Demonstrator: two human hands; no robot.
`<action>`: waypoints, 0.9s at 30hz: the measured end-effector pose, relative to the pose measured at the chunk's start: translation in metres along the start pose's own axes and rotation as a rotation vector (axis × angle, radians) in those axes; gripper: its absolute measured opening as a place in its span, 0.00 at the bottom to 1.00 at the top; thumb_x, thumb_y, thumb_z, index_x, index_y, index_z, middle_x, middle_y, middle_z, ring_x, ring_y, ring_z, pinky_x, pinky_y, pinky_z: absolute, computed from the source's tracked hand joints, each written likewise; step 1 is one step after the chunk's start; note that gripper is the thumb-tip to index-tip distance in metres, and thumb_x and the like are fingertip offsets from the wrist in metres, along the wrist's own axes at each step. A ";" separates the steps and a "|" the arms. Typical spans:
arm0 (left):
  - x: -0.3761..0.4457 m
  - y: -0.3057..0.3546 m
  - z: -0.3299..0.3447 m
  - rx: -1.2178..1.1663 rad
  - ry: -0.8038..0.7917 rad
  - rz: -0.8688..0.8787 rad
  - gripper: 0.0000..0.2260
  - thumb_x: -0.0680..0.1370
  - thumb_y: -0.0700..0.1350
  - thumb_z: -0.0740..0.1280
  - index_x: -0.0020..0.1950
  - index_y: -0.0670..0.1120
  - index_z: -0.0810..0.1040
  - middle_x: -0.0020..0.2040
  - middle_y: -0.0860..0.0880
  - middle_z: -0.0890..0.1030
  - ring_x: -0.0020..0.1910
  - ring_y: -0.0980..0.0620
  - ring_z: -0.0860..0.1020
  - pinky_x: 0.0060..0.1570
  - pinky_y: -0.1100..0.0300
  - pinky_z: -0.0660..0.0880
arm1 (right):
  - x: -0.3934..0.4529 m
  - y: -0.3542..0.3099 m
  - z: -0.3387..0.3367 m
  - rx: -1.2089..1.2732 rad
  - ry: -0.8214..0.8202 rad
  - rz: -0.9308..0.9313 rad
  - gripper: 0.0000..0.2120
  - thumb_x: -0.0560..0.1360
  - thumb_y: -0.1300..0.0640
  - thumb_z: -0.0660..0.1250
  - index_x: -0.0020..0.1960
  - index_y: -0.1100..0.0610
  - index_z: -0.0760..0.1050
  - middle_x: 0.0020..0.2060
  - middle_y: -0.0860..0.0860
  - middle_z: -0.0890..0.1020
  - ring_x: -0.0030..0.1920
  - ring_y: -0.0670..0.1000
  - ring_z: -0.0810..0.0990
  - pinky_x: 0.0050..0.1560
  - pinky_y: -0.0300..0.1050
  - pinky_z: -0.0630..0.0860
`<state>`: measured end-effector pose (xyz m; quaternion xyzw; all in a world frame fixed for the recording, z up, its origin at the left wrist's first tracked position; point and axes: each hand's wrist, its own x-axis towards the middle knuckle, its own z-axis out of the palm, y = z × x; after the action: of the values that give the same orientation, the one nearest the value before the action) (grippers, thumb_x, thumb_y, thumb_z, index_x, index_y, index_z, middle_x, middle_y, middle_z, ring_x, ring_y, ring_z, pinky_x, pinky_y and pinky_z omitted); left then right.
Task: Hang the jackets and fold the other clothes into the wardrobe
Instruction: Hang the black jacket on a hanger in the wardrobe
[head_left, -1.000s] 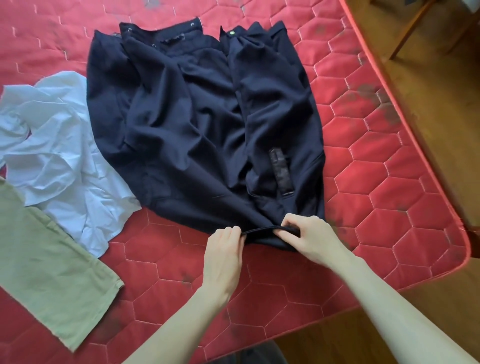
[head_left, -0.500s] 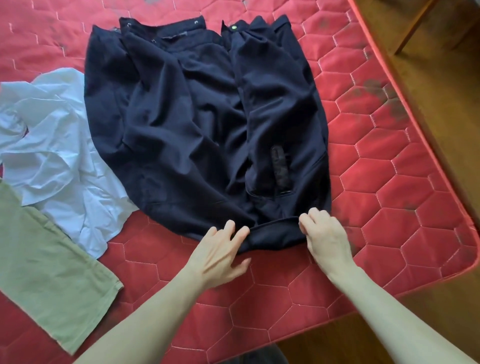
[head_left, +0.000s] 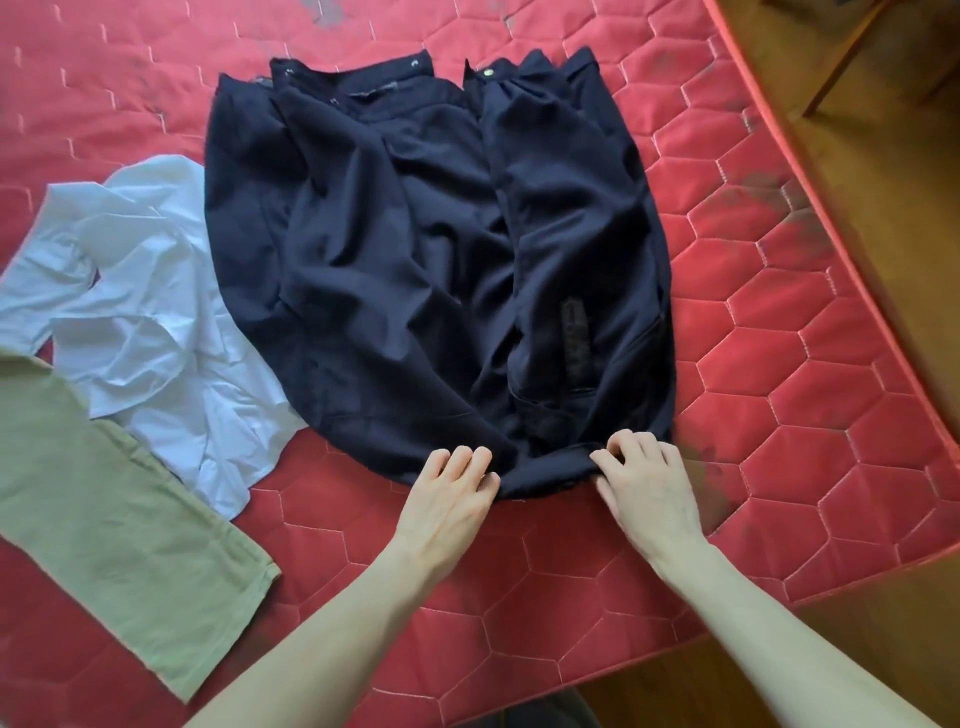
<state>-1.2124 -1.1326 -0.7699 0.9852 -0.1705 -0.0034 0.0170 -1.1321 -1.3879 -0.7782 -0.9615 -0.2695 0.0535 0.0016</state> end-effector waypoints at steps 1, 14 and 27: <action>-0.001 -0.001 -0.008 0.019 0.008 0.001 0.08 0.67 0.34 0.68 0.41 0.45 0.79 0.45 0.46 0.77 0.42 0.46 0.75 0.43 0.53 0.72 | 0.003 -0.002 -0.008 0.005 0.048 0.003 0.12 0.70 0.57 0.80 0.52 0.56 0.84 0.47 0.53 0.81 0.47 0.58 0.79 0.49 0.54 0.76; 0.032 -0.022 -0.201 -0.113 -0.019 -0.506 0.22 0.59 0.31 0.72 0.52 0.43 0.79 0.41 0.47 0.76 0.37 0.44 0.76 0.40 0.50 0.72 | 0.003 -0.019 -0.219 0.081 0.408 0.043 0.06 0.77 0.57 0.69 0.52 0.54 0.83 0.42 0.50 0.80 0.43 0.57 0.78 0.54 0.54 0.70; 0.056 -0.104 -0.455 -0.669 0.692 -0.844 0.12 0.73 0.35 0.65 0.51 0.50 0.71 0.44 0.52 0.76 0.43 0.43 0.76 0.43 0.46 0.74 | 0.062 -0.074 -0.482 0.136 0.738 0.054 0.11 0.79 0.55 0.68 0.59 0.55 0.83 0.43 0.47 0.85 0.39 0.56 0.79 0.45 0.53 0.70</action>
<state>-1.1192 -1.0387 -0.3189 0.8531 0.2575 0.2552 0.3751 -1.0675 -1.2801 -0.3031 -0.9205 -0.2213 -0.2790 0.1610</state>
